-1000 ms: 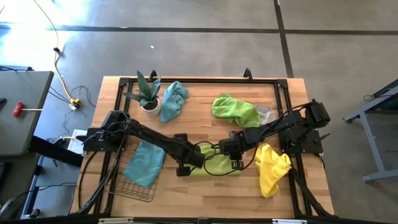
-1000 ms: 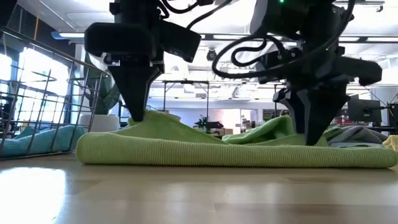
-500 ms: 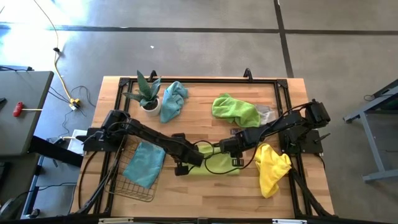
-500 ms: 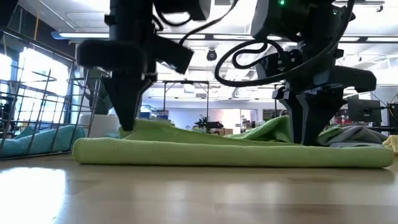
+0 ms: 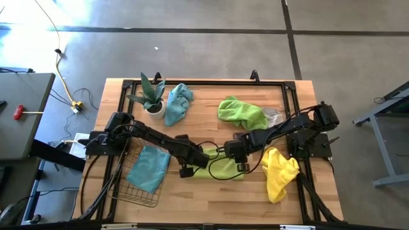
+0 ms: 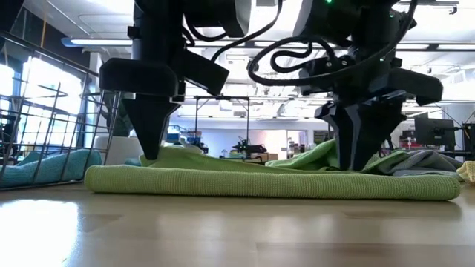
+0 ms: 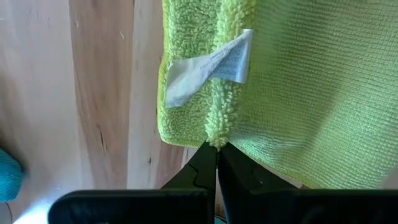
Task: Fold microfiber towels
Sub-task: Fold the light green microfiber towel
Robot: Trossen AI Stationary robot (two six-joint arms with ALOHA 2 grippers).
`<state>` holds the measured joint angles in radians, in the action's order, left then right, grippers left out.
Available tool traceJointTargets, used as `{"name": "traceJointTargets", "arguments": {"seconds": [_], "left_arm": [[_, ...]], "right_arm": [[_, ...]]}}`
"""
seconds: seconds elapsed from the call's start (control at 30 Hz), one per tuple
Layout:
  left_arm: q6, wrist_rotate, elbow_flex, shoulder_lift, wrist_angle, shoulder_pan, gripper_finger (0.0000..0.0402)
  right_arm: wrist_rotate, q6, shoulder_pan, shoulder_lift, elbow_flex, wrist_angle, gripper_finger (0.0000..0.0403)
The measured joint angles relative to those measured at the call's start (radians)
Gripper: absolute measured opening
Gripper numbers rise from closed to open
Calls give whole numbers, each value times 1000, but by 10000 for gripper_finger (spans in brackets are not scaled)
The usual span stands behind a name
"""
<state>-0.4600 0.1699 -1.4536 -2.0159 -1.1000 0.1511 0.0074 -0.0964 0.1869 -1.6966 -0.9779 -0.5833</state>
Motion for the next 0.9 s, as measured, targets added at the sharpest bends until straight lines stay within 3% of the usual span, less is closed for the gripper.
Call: {"name": "traceJointTargets", "arguments": {"seconds": [0.3,0.53,0.9], "left_arm": [[7,0,0,0,1,0,0],[18,1,0,0,2,0,0],[18,2,0,0,1,0,0]], "right_arm": [[-132,-19,-57,-14,65,130,130],[-196,-35,-61,-13,77,133,123],[-225,-34,-54,-13,77,97,5]]}}
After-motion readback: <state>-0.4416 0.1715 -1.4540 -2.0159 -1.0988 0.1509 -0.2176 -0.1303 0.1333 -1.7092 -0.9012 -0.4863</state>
